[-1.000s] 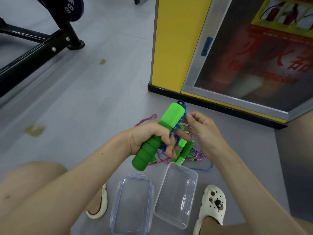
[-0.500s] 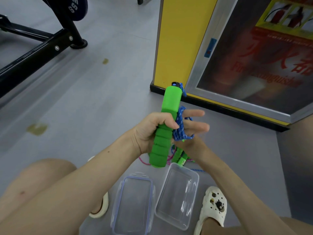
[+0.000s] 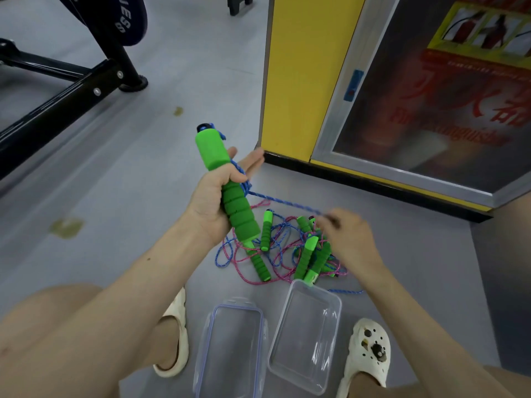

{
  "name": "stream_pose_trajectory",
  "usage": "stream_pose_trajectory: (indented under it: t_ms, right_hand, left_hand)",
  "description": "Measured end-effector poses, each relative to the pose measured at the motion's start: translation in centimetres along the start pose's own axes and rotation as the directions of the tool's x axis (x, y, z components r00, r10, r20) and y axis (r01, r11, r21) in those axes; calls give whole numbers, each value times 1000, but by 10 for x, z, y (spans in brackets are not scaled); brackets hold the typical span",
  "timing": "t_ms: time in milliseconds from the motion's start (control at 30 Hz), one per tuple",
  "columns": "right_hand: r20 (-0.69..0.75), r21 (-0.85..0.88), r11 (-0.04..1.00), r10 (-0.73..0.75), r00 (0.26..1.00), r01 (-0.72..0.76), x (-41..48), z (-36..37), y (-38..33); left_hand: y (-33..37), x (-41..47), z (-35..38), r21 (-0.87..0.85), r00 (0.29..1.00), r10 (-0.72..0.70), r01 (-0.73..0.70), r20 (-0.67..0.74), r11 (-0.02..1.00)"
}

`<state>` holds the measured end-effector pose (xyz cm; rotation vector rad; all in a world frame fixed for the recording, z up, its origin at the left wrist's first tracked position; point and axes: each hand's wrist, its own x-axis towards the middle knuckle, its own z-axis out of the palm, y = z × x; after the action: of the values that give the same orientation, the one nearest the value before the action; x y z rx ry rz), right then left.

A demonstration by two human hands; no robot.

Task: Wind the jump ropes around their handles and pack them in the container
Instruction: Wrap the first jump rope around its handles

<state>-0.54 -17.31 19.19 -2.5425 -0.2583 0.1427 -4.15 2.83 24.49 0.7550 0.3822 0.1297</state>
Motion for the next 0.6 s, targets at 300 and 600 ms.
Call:
stream_pose_trajectory:
  t_ms: [300, 600]
  right_hand:
    - [108, 498, 866, -25, 994, -33, -8, -11, -26]
    - [307, 766, 597, -16, 951, -238, 1, -28, -14]
  left_hand:
    - [-19, 0, -5, 876, 995, 40, 64, -95, 479]
    - [-39, -4, -7, 979, 976, -219, 33, 12, 202]
